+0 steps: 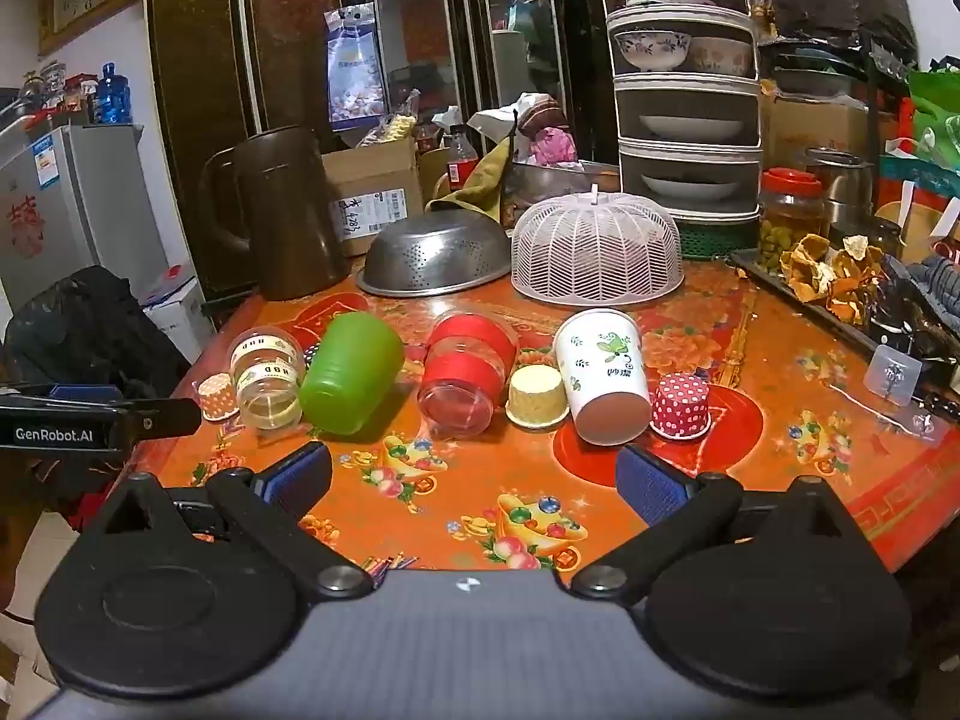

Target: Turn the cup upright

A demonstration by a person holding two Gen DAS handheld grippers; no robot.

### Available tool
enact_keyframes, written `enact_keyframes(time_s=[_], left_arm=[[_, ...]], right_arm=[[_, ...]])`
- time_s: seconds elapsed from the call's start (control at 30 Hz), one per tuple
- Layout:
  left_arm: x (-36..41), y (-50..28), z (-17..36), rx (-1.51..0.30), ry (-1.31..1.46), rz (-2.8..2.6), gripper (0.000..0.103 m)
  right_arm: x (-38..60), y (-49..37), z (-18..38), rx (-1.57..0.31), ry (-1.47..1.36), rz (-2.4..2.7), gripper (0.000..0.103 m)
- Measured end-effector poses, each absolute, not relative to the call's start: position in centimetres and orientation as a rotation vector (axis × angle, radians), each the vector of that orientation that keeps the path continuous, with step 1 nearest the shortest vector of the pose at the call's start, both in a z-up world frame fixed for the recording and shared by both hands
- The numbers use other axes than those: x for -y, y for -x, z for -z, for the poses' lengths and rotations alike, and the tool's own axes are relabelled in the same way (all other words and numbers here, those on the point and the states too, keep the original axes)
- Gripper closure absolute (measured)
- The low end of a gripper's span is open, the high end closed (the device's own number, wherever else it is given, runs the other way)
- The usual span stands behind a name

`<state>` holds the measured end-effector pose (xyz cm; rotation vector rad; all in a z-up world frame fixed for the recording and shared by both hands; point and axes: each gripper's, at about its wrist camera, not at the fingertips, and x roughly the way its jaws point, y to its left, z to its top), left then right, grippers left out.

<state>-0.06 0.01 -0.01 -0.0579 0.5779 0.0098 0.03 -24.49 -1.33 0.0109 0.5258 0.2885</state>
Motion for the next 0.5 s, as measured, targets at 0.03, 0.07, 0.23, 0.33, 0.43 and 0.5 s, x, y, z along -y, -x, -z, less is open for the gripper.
enact_keyframes(time_s=[0.03,0.07,0.23,0.33,0.43,0.5], left_arm=[[-0.02,0.14,0.03,-0.577,0.06,-0.008,0.005],[-0.03,0.24,0.05,-0.576,0.061,-0.002,0.005],[-0.08,-0.49,0.4,-0.606,0.046,0.001,0.005],[-0.19,-0.37,0.21,-0.603,0.043,-0.002,0.005],[-0.23,-0.32,0.16,-0.601,0.048,-0.006,0.005],[-0.34,-0.32,0.12,-0.602,0.052,-0.007,0.005]], right_arm=[[24.4,-0.07,1.3,-0.525,-0.002,-0.283,0.001],[24.28,-0.13,1.26,-0.524,0.006,-0.277,0.001],[24.1,-0.37,0.79,-0.531,-0.028,-0.333,0.001],[23.83,-0.63,1.01,-0.543,-0.024,-0.327,0.001],[23.68,-0.73,1.21,-0.548,-0.024,-0.325,0.001],[23.62,-0.76,1.14,-0.548,-0.023,-0.327,0.001]])
